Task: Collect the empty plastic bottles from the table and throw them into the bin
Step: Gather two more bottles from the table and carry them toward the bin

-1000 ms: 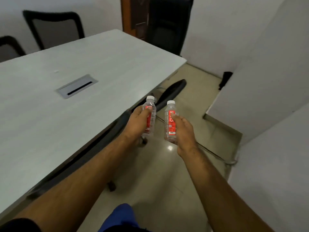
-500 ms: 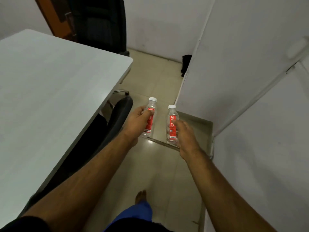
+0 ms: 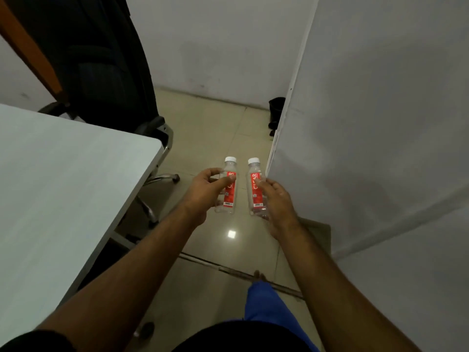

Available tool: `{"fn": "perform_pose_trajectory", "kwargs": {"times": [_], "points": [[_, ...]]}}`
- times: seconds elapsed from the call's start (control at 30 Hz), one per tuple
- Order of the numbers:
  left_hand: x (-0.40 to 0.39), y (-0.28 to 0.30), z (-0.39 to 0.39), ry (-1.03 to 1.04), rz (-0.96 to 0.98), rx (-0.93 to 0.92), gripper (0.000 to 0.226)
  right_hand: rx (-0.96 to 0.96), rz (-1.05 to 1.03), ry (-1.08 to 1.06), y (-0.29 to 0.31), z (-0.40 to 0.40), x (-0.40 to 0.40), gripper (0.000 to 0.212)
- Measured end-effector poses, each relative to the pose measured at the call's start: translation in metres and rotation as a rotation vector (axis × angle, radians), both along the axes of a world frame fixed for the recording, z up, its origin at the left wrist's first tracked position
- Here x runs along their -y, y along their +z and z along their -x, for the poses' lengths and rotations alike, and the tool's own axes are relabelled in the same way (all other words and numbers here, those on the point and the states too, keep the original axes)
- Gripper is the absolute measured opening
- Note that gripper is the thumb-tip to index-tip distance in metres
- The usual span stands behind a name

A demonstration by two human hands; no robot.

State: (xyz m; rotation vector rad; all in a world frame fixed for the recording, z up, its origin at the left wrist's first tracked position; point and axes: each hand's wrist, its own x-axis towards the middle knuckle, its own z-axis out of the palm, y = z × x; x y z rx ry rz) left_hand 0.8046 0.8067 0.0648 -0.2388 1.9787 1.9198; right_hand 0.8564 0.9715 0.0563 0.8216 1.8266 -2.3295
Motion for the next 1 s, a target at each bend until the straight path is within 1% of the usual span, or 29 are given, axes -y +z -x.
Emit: {"fn": "perform_pose_trajectory", "kwargs": {"times": [0.13,0.27,0.4,0.53,0.63,0.8,0.93,1.0], "points": [[-0.035,0.019,0.107,0.063,0.011,-0.003,0.044,-0.01,-0.029,0.096,0.017,0.119,-0.039,0.036],[-0.049,0.027,0.205,0.102,0.033,-0.036,0.042,-0.021,-0.042,0.145,0.024,0.225,-0.053,0.035],[-0.053,0.011,0.326,0.126,0.028,-0.043,0.042,-0.016,-0.023,0.11,0.008,0.342,-0.054,0.035],[-0.053,-0.02,0.456,0.108,0.024,-0.043,0.044,-0.011,-0.029,0.034,-0.017,0.457,-0.051,0.037],[-0.056,-0.037,0.56,0.035,0.032,-0.008,0.048,-0.006,-0.019,-0.009,-0.026,0.547,-0.051,0.037],[-0.081,-0.035,0.716,-0.098,0.031,0.03,0.045,0.04,0.007,-0.144,-0.02,0.68,-0.071,0.038],[-0.124,-0.04,0.828,-0.218,0.035,0.073,0.045,0.056,0.006,-0.27,-0.021,0.772,-0.108,0.037],[-0.151,-0.051,0.878,-0.261,0.046,0.079,0.045,0.082,0.012,-0.328,-0.036,0.816,-0.13,0.04]]}}
